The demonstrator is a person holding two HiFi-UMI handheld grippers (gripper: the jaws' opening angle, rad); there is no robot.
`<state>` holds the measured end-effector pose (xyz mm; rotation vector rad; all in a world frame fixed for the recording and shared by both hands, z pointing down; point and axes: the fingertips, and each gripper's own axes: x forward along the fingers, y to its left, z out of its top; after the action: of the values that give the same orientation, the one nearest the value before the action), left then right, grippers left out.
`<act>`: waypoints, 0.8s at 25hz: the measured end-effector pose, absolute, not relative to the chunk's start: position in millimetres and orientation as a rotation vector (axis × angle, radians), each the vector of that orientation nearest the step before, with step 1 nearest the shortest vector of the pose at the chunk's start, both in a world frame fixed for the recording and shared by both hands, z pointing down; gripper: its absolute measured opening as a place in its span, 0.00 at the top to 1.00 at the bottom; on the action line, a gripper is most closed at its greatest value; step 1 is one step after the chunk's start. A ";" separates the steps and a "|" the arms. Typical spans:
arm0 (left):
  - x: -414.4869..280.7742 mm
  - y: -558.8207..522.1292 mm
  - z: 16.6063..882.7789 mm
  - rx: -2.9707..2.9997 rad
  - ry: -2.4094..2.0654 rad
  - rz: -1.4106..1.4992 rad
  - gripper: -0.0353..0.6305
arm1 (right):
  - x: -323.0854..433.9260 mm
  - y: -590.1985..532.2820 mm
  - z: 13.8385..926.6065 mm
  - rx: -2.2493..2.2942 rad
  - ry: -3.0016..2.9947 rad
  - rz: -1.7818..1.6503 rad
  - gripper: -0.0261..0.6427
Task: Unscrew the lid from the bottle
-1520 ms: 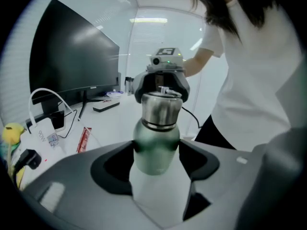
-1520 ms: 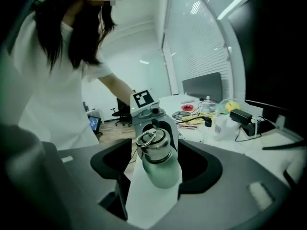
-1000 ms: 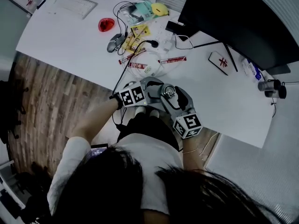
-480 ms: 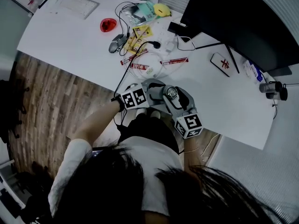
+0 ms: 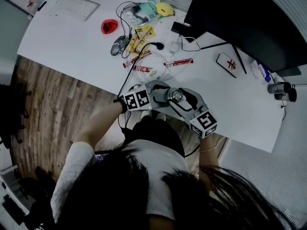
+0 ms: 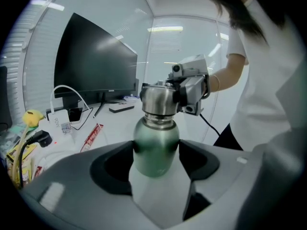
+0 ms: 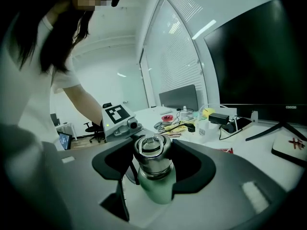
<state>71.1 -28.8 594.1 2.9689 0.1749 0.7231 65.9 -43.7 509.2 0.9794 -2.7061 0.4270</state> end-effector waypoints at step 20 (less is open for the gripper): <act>61.1 -56.2 527.2 2.996 -0.041 0.571 0.43 | 111.8 -60.3 449.7 1.343 -2.701 0.479 0.58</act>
<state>61.1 -56.2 527.2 2.9961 -0.0407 0.5711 111.8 -60.3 449.7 1.3428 -2.7005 0.4791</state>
